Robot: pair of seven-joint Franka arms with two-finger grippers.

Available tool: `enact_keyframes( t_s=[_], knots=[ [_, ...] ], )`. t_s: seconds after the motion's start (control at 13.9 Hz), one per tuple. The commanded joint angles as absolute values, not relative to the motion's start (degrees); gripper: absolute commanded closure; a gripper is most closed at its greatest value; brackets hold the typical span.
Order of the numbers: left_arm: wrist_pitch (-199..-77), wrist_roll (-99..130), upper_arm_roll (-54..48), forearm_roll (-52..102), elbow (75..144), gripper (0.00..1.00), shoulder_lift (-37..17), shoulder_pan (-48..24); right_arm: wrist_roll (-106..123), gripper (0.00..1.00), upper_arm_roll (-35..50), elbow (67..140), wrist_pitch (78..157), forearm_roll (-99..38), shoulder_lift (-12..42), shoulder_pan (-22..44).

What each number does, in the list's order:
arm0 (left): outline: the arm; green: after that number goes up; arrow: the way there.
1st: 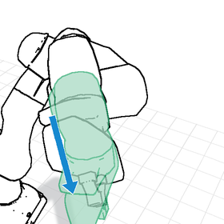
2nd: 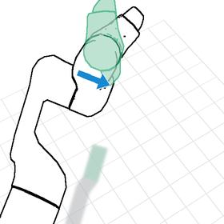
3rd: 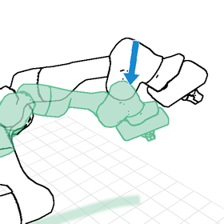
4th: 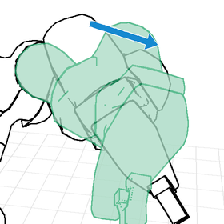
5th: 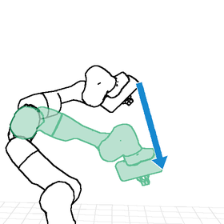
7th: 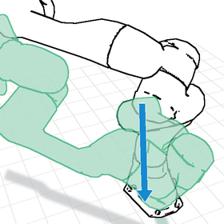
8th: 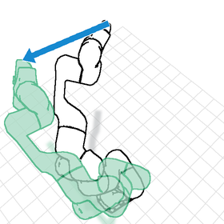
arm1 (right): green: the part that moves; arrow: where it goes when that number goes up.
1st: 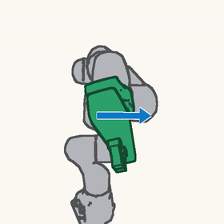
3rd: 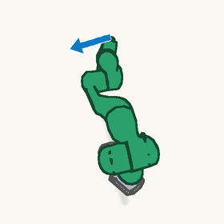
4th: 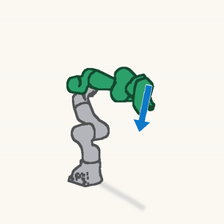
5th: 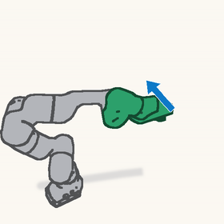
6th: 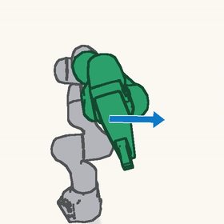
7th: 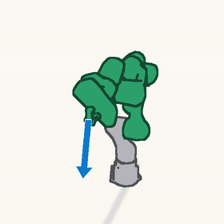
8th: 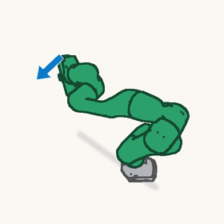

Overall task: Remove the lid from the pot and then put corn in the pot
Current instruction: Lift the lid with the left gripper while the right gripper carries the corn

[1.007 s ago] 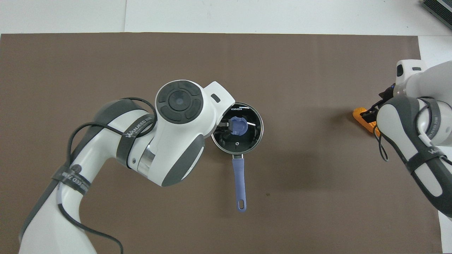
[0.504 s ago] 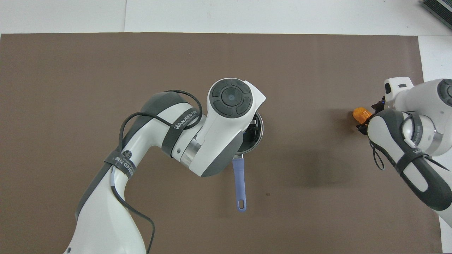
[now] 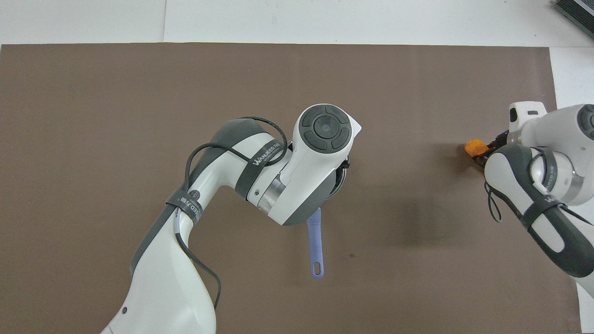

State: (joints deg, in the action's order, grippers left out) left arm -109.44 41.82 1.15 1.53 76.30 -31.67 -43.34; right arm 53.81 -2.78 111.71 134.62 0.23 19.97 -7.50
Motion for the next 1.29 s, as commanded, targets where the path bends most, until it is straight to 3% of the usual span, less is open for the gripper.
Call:
enact_keyframes(
  t_s=[0.0,0.07,0.14,0.5,0.86,1.22],
  knots=[
    [-107.8,42.6,2.1,0.5,74.4,0.54,-32.4,-43.9,46.3,1.00,-2.3,109.3,129.9,0.5,17.8,-6.8],
    [-107.8,42.6,2.1,0.4,74.4,0.83,-32.4,-43.8,44.1,1.00,-2.2,107.7,127.9,0.5,17.3,-6.1],
    [-107.7,42.6,2.1,0.5,74.4,1.00,-32.4,-43.8,42.6,1.00,-2.3,105.9,125.6,0.6,16.9,-4.9],
    [-106.4,42.5,2.5,1.0,74.2,1.00,-30.3,-43.7,33.2,1.00,-1.8,99.1,114.0,0.7,14.0,-1.9],
    [-104.6,40.6,2.8,0.4,74.5,1.00,-26.6,-41.8,27.3,1.00,-1.7,98.6,113.6,1.4,14.0,0.5],
    [-104.9,25.7,2.8,0.8,85.8,1.00,-18.4,-34.3,15.4,1.00,-1.8,98.2,111.4,3.1,13.9,7.1]
  ],
)
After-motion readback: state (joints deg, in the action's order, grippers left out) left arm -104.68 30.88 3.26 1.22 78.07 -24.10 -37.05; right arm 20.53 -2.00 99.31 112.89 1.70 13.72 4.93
